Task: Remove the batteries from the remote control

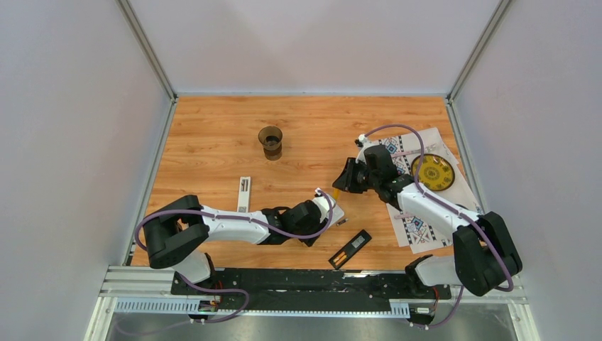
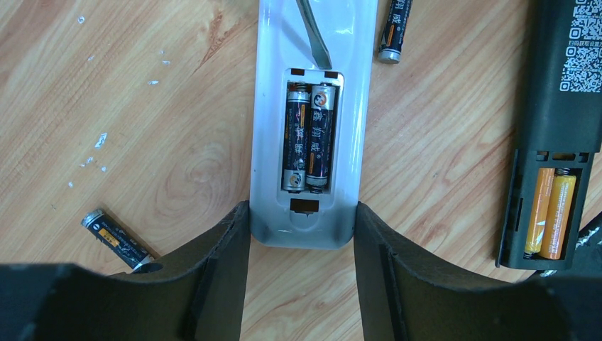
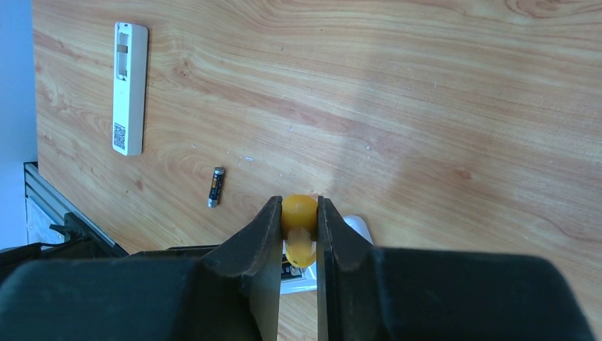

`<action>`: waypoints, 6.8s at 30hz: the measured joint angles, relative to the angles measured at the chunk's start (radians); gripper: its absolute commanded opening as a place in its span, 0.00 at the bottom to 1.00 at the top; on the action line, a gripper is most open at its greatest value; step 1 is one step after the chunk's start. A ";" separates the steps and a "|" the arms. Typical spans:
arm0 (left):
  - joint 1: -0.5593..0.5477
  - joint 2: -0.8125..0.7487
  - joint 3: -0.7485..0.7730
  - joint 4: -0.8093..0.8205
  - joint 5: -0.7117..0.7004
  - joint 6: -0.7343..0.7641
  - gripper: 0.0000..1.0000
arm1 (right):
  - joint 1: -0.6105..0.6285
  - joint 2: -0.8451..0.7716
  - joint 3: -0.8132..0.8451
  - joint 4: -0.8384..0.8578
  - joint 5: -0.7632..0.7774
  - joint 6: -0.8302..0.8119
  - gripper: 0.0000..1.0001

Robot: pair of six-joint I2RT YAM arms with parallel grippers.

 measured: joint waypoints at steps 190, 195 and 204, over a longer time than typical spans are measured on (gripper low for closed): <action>0.232 -0.077 -0.263 0.476 0.396 -0.343 0.60 | -0.108 -0.103 -0.116 0.167 -0.214 0.111 0.00; 0.235 -0.005 -0.220 0.489 0.405 -0.347 0.60 | -0.108 -0.103 -0.116 0.163 -0.214 0.111 0.00; 0.235 0.006 -0.208 0.487 0.403 -0.346 0.60 | -0.108 -0.103 -0.116 0.158 -0.213 0.111 0.00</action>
